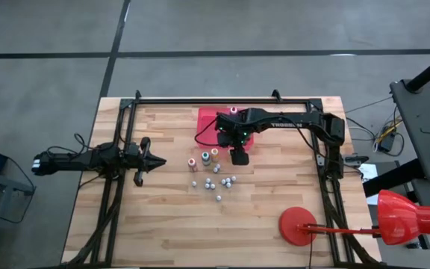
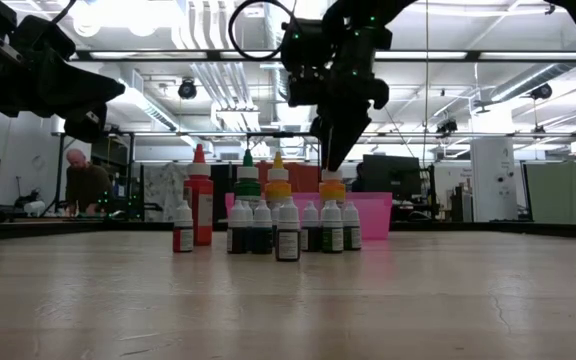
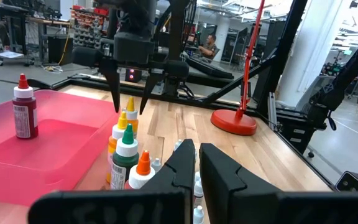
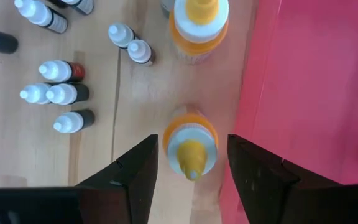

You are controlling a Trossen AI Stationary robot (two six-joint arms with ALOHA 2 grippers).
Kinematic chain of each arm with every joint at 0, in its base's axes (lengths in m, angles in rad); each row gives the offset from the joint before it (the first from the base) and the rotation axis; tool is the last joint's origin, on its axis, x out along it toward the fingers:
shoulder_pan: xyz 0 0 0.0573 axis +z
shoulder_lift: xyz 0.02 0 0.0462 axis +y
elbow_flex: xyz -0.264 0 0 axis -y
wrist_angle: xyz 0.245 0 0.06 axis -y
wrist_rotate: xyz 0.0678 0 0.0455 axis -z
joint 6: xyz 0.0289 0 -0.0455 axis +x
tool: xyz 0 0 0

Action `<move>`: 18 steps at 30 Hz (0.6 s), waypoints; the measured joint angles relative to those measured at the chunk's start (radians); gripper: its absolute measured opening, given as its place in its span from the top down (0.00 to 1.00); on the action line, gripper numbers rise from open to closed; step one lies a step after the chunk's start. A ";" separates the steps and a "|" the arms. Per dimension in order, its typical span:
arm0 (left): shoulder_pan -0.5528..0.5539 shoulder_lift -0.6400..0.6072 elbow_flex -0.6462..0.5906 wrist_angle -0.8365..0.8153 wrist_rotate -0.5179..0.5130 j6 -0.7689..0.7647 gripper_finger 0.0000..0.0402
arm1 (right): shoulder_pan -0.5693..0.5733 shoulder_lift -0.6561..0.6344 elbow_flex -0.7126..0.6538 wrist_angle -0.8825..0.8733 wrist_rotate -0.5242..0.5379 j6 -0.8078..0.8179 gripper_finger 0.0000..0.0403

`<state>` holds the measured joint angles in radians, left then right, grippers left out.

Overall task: Pick & Place food coloring
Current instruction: Put the large yellow food coloring bottle into the pink bin

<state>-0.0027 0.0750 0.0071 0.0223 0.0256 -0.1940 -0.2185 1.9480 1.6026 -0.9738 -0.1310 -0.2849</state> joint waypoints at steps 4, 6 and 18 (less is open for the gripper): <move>0.000 0.000 0.000 0.000 0.000 0.000 1.00 | 0.000 0.003 -0.002 0.006 0.000 0.001 0.55; 0.000 0.000 0.000 0.000 0.000 0.000 1.00 | 0.000 0.011 -0.002 0.013 0.000 0.000 0.55; 0.000 0.000 0.000 0.000 0.000 0.000 1.00 | -0.002 0.013 -0.003 0.015 0.001 0.013 0.55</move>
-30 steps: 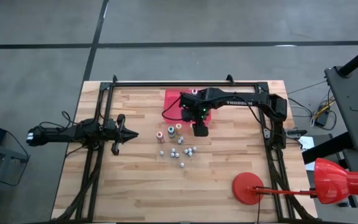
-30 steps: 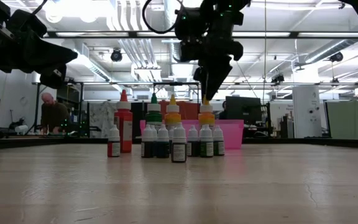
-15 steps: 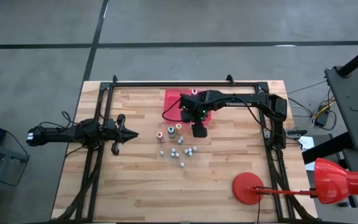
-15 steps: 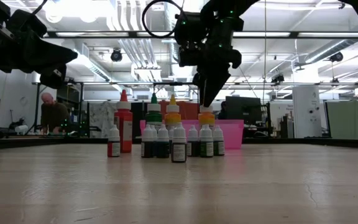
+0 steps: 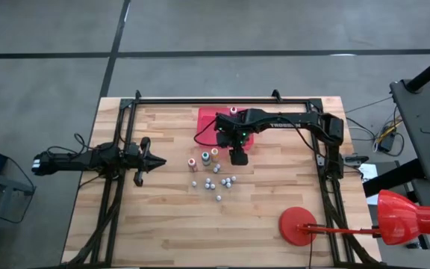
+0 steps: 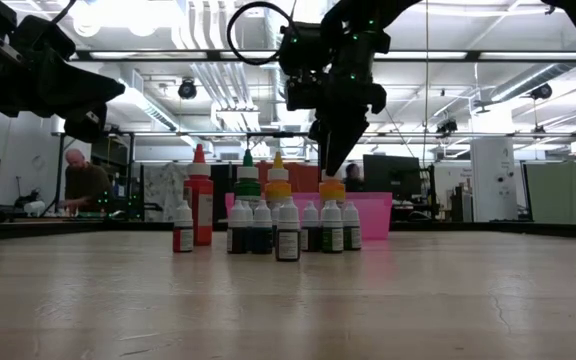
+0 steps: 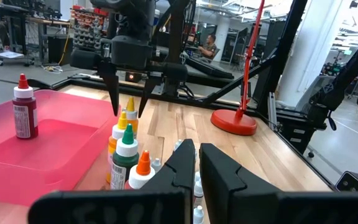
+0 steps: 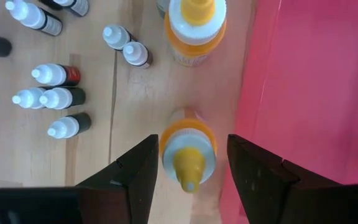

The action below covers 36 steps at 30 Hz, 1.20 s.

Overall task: Pick & Place food coloring
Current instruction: Put the large yellow food coloring bottle into the pink bin

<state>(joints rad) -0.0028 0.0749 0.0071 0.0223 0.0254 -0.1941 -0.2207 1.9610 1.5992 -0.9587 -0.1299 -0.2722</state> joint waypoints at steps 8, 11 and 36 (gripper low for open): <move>0.000 0.000 0.000 0.000 0.000 0.000 1.00 | 0.000 0.000 -0.001 -0.004 0.000 0.003 0.55; 0.000 0.000 0.000 0.000 0.000 0.000 1.00 | 0.000 0.000 -0.002 -0.004 0.000 0.003 0.58; 0.000 0.000 0.000 0.000 0.000 0.000 1.00 | 0.000 -0.073 0.109 -0.154 0.000 0.012 0.73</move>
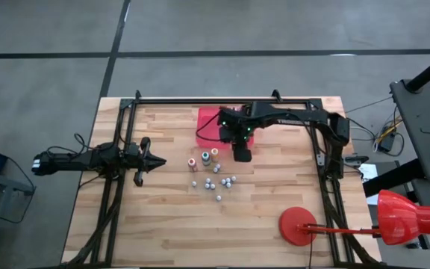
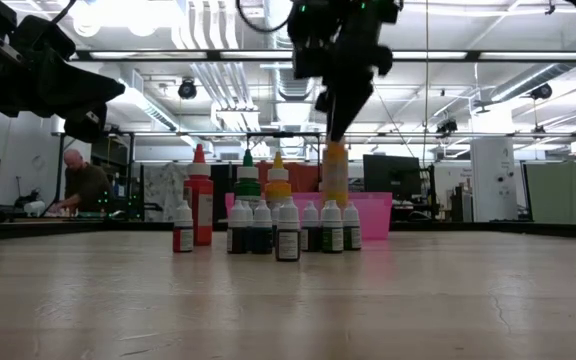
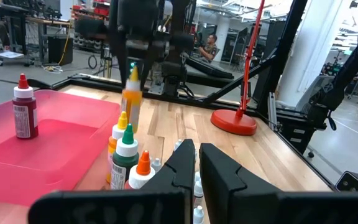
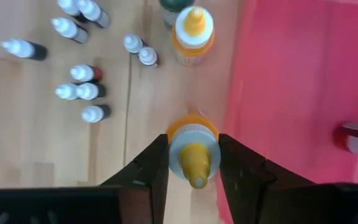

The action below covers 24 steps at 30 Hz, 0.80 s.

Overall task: Pick & Place food coloring
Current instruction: Put the large yellow food coloring bottle into the pink bin

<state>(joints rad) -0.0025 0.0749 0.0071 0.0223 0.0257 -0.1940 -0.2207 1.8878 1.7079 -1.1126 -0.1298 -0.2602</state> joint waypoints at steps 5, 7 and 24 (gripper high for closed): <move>0.000 0.000 0.000 0.000 0.000 0.000 1.00 | -0.007 -0.035 0.089 -0.099 -0.002 0.023 0.73; 0.000 0.000 0.000 0.000 0.000 0.000 1.00 | -0.019 -0.043 0.115 -0.127 -0.002 0.024 0.73; 0.000 0.000 0.000 0.000 0.000 0.000 1.00 | -0.207 -0.067 0.102 -0.132 0.081 -0.031 0.73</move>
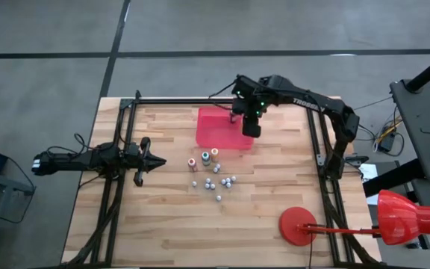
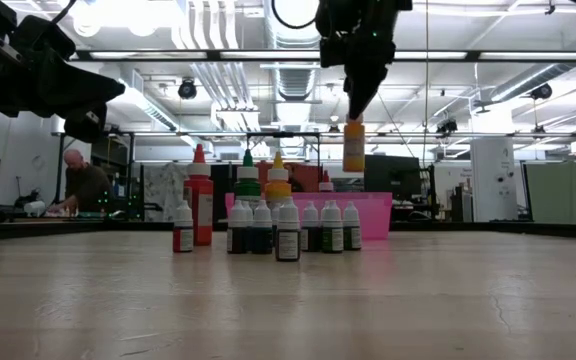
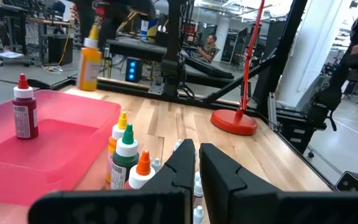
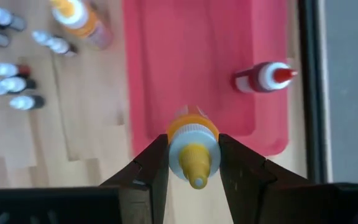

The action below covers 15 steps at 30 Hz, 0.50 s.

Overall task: Pick & Place food coloring
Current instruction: Put the large yellow food coloring bottle into the pink bin

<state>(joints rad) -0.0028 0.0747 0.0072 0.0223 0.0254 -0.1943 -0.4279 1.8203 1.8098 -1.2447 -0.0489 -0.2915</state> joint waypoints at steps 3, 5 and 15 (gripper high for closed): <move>0.000 0.000 0.000 0.000 0.000 0.000 1.00 | -0.035 0.001 -0.016 0.028 0.000 -0.017 0.73; 0.000 0.000 0.000 0.000 0.000 0.000 1.00 | -0.054 0.001 -0.034 0.053 0.000 -0.026 0.73; 0.000 0.000 0.000 0.000 0.000 0.000 1.00 | -0.124 0.001 -0.107 0.153 -0.001 -0.060 0.73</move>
<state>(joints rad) -0.0025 0.0746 0.0071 0.0223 0.0257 -0.1940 -0.5519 1.8217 1.7030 -1.0914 -0.0496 -0.3514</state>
